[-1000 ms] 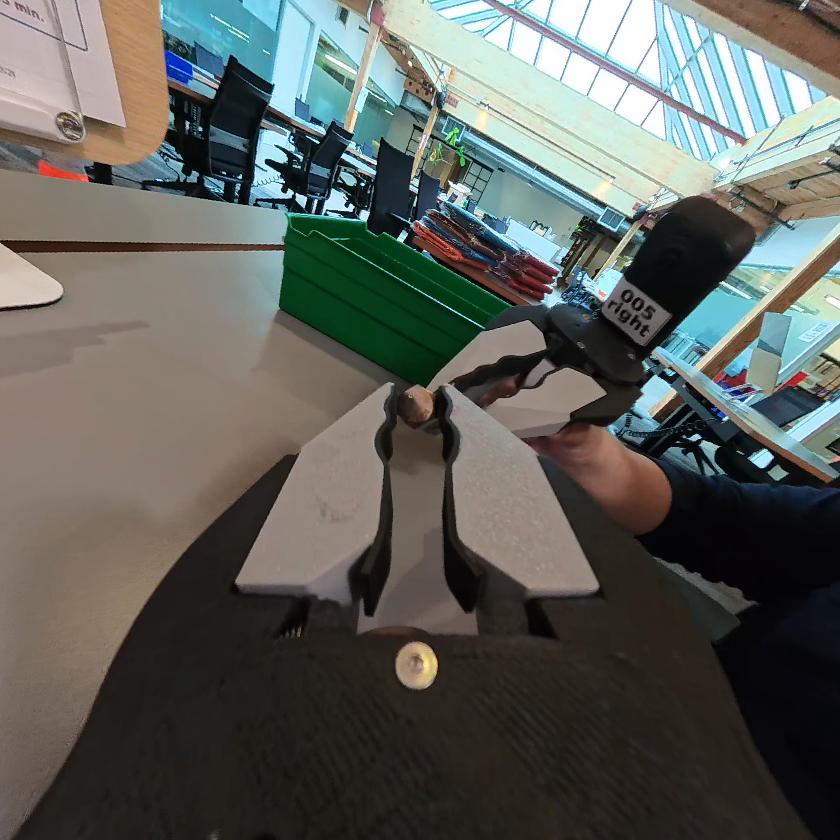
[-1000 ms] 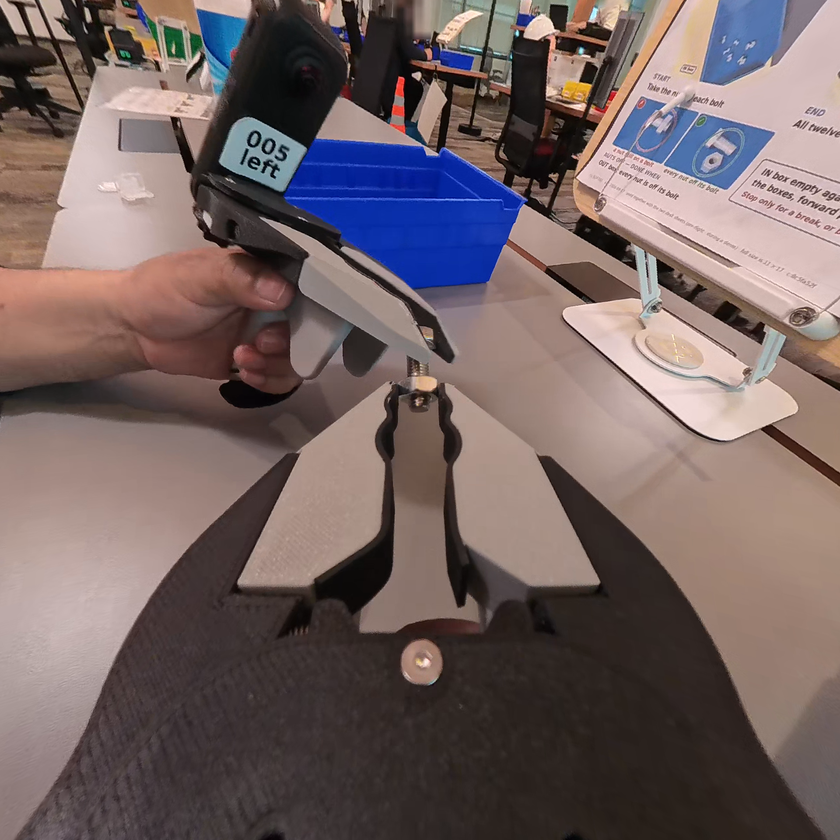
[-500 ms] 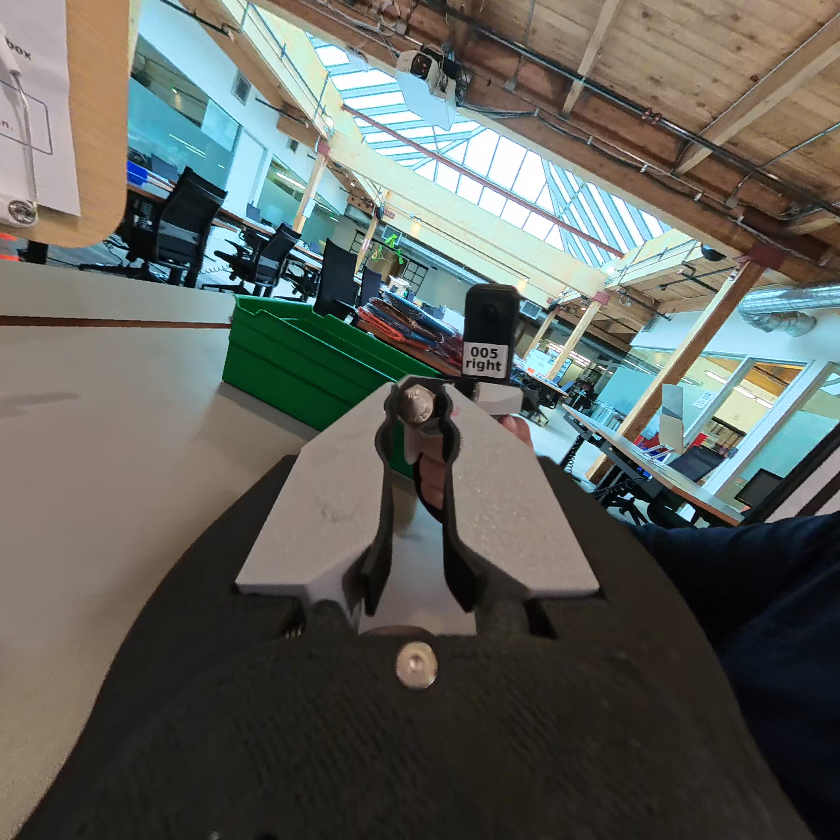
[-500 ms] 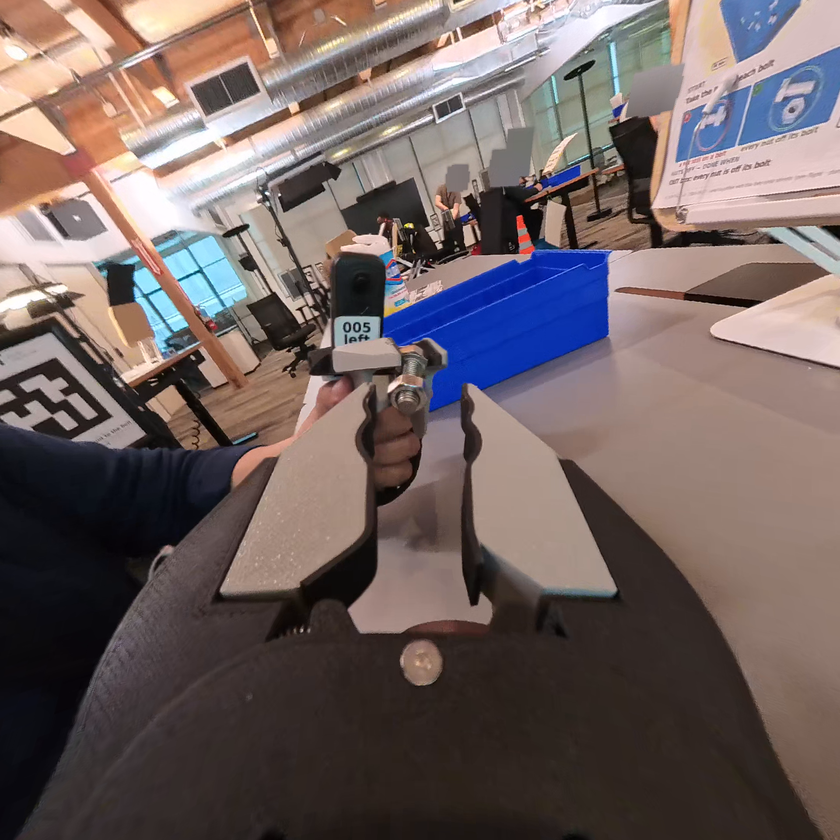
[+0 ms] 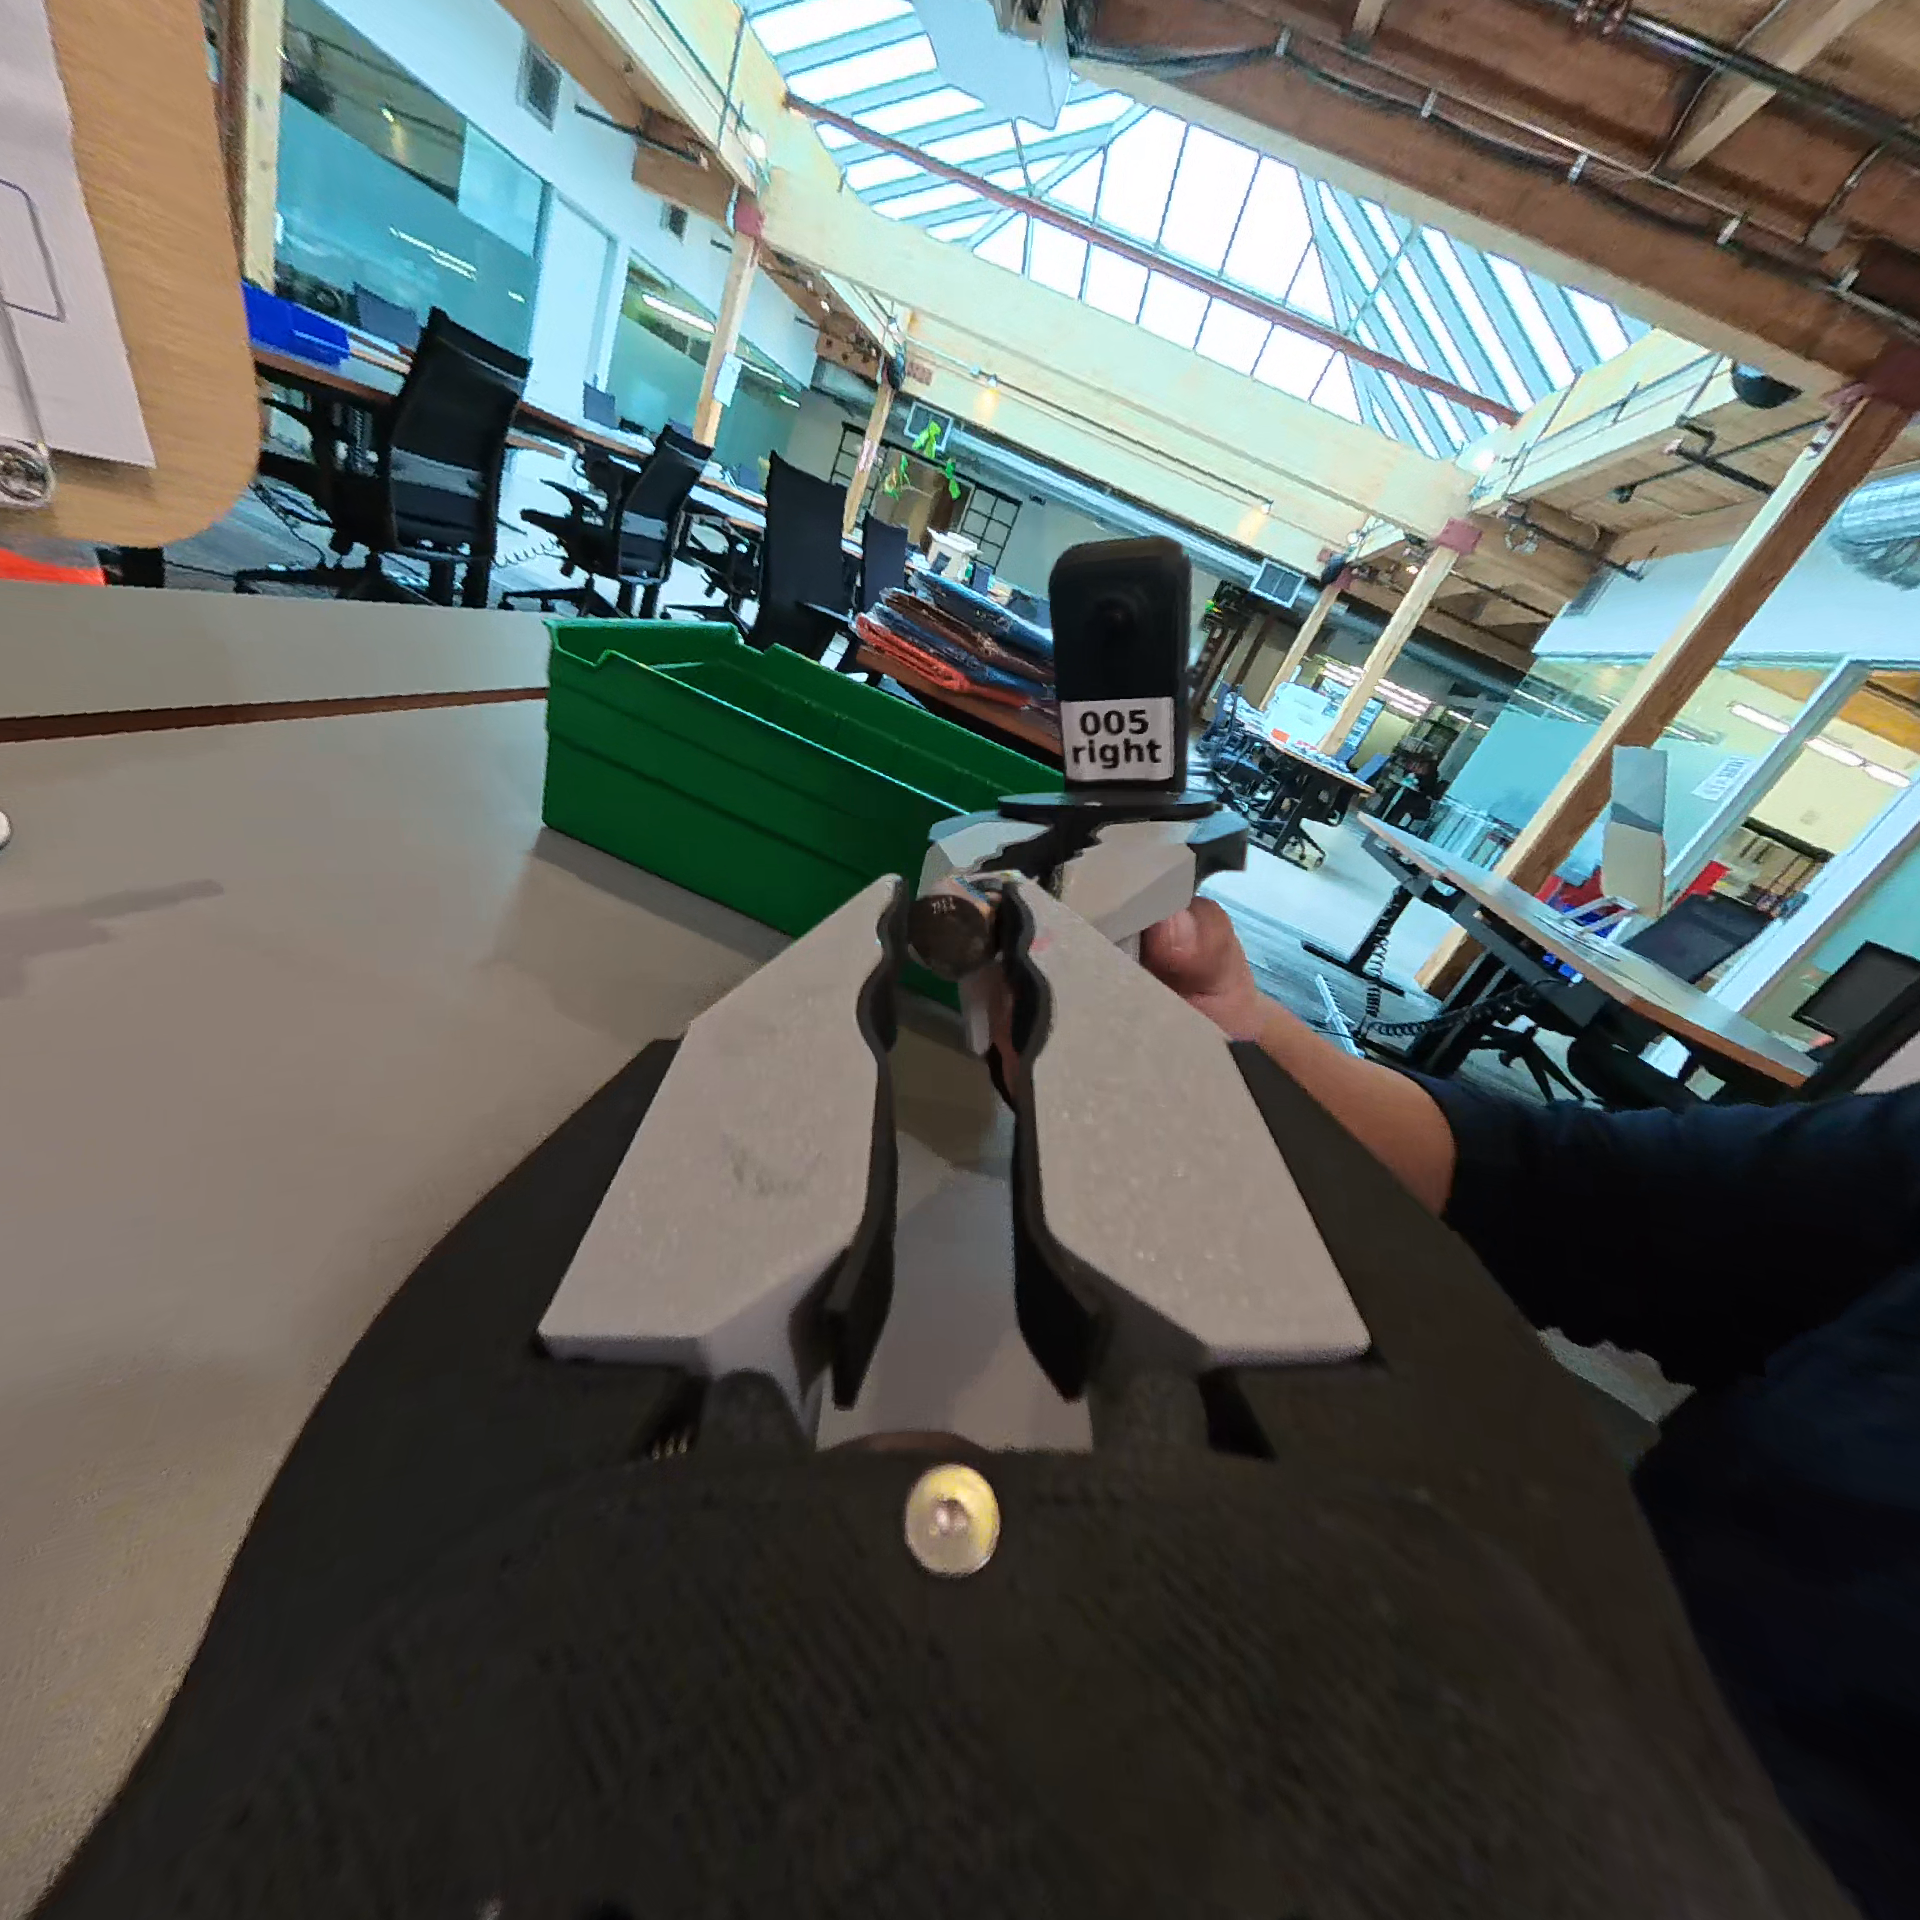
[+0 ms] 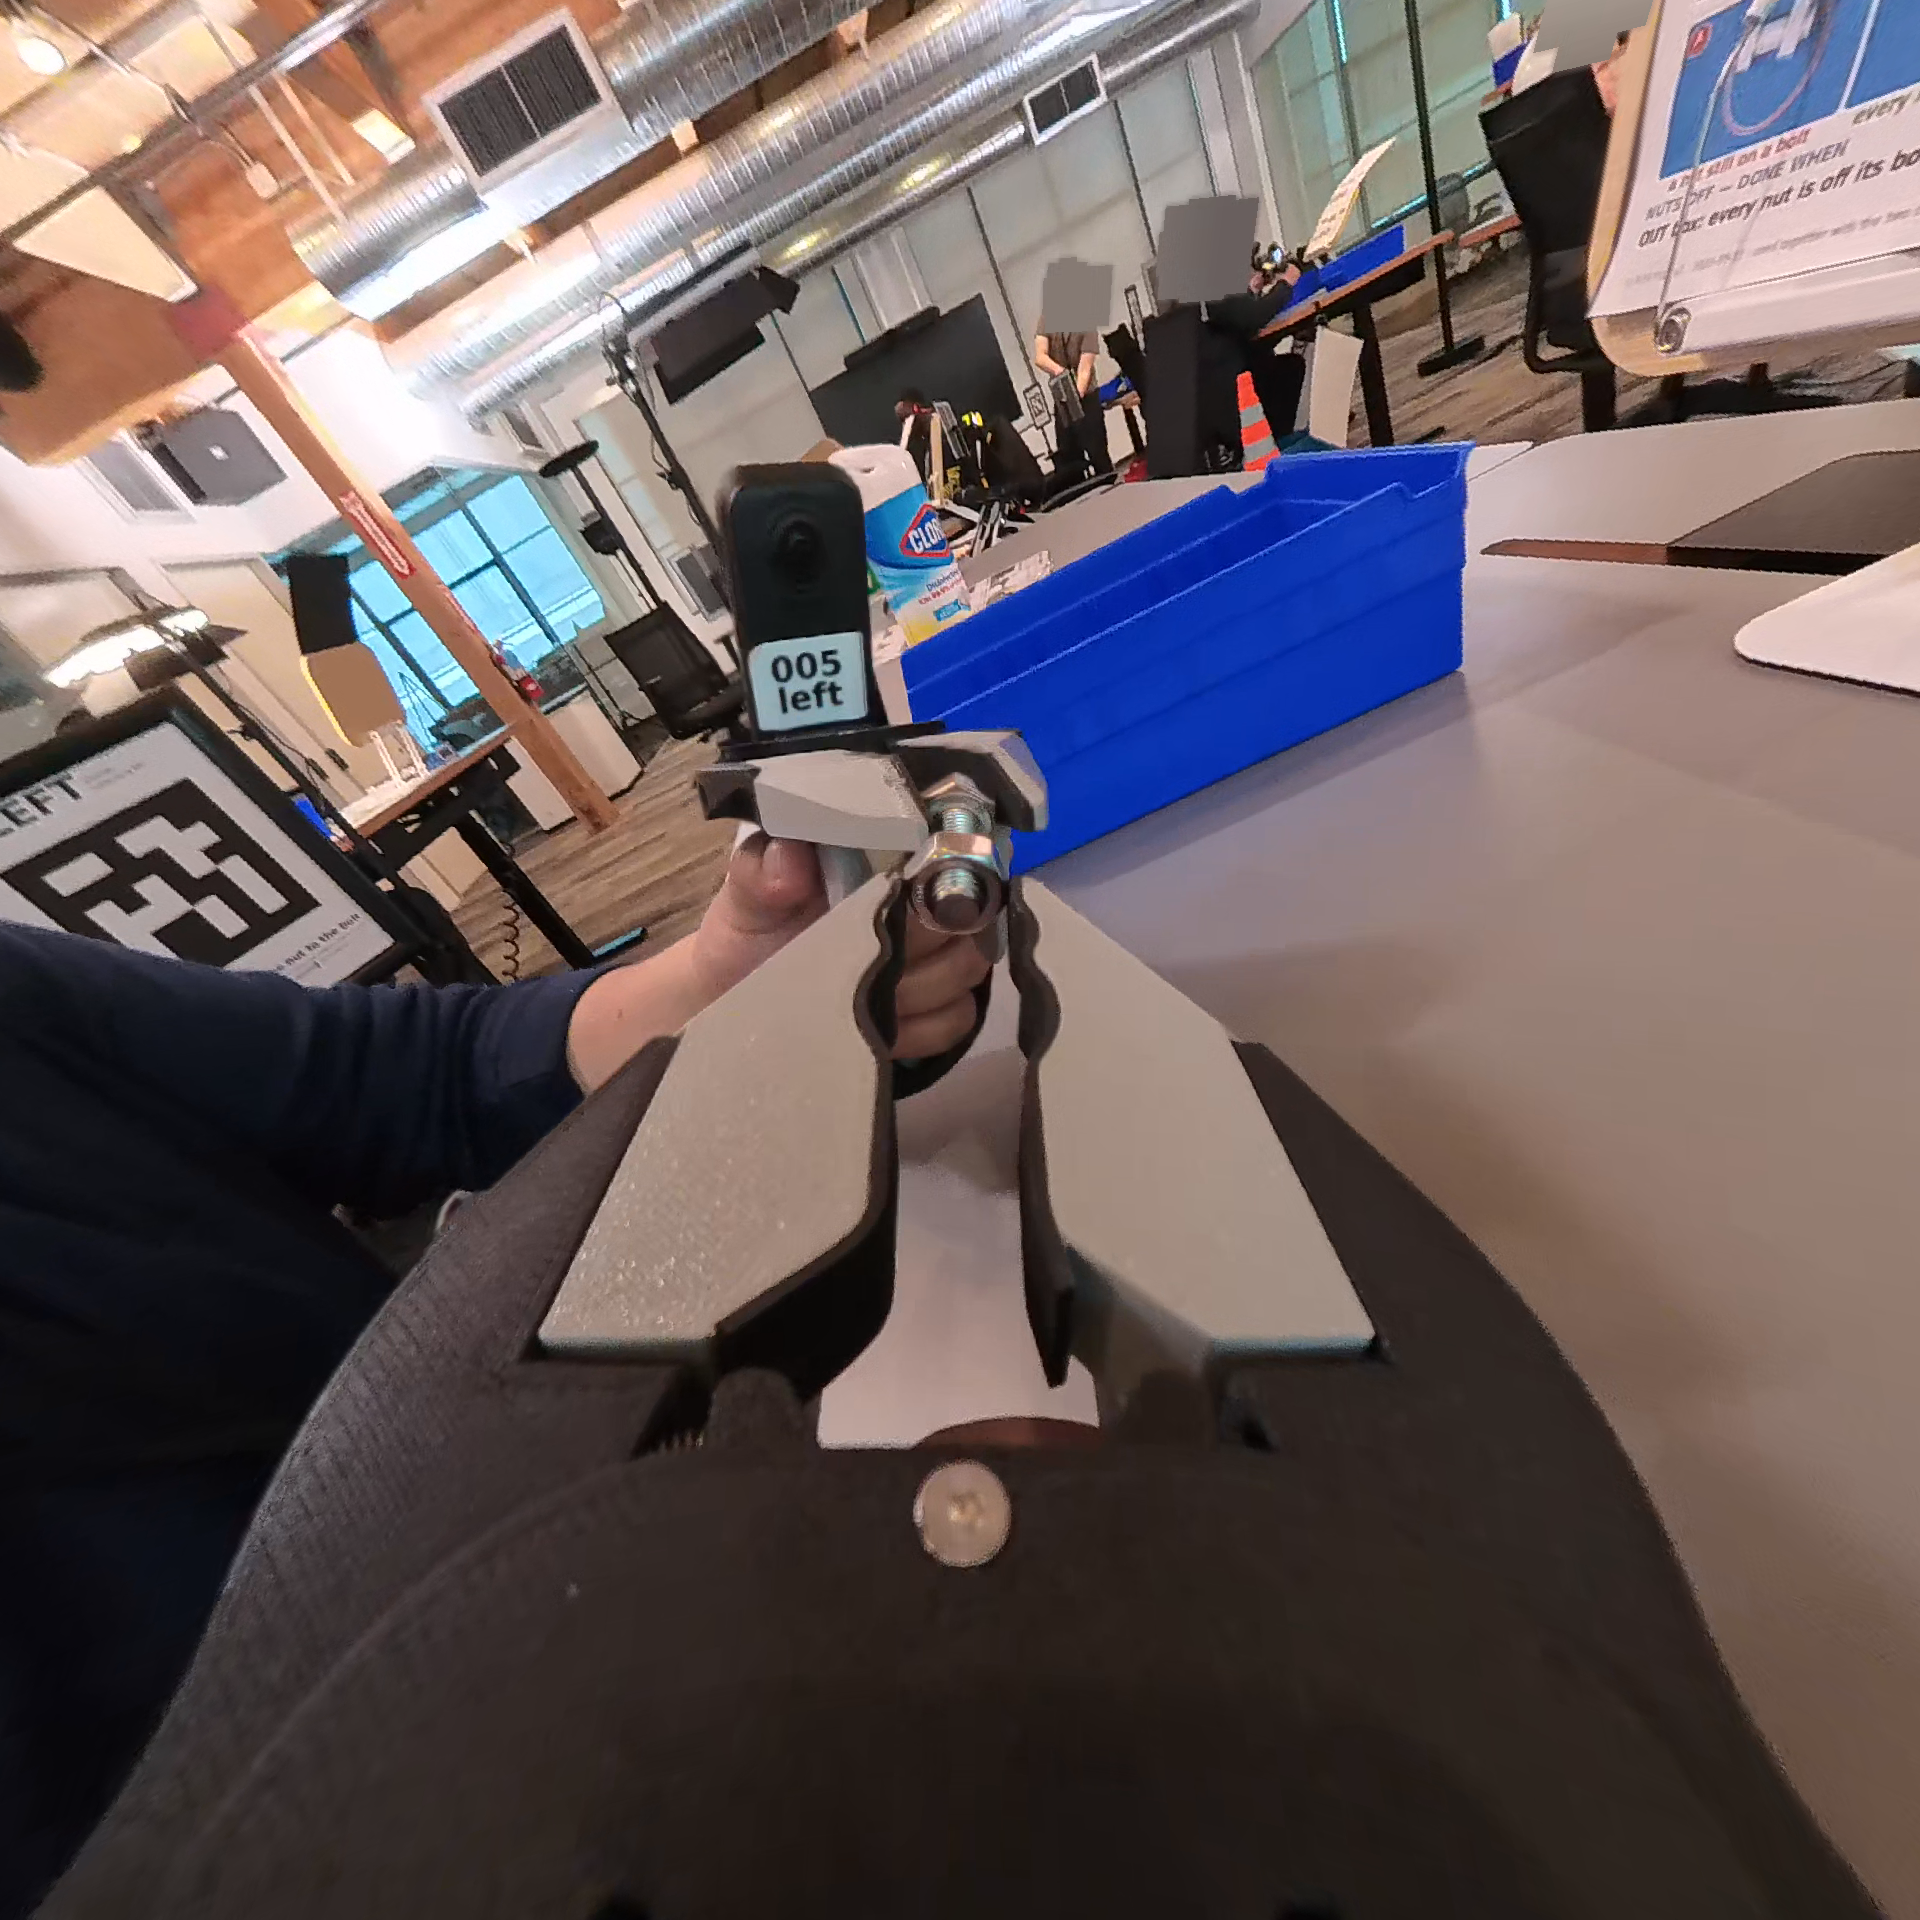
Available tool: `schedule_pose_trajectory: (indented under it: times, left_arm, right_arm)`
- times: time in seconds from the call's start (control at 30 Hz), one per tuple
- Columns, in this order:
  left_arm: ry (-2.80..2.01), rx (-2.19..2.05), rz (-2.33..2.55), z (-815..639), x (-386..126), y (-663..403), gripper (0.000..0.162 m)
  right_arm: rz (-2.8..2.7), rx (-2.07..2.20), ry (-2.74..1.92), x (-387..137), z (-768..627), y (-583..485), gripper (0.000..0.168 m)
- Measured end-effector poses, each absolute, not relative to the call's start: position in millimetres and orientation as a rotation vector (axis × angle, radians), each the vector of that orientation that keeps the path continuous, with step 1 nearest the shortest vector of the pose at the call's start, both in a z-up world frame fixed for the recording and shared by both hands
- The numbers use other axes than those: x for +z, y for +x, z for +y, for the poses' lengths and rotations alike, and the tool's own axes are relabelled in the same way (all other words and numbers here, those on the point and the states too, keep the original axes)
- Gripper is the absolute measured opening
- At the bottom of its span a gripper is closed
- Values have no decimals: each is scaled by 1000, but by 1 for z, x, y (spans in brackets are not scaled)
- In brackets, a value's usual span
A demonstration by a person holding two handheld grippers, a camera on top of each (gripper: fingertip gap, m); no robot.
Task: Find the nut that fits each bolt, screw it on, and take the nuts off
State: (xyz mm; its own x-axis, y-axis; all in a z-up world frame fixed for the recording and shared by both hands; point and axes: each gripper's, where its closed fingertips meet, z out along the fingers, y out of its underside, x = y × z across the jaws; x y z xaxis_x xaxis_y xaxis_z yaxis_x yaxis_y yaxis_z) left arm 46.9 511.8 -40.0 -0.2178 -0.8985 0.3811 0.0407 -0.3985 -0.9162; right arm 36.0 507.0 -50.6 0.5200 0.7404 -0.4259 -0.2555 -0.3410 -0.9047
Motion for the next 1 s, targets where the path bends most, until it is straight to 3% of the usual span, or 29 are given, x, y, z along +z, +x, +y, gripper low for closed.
schedule_pose_trajectory:
  times: [0.23,0.47,0.67,0.83,1.0]
  left_arm:
    - [-1407,-1774,1251,512,-61,34,22]
    - [-1497,-1403,1570,518,-107,15,32]
    - [-1466,-1248,1670,509,-123,21,32]
    - [-1418,-1075,1707,508,-133,27,17]
    - [-1422,-989,1670,513,-136,34,21]
  right_arm:
    - [-474,989,-1689,-62,508,36,16]
    - [-606,814,-1857,-94,508,32,16]
    - [-671,744,-1932,-112,508,25,16]
    - [-644,748,-1955,-114,510,26,16]
    - [-583,785,-1984,-117,512,29,16]
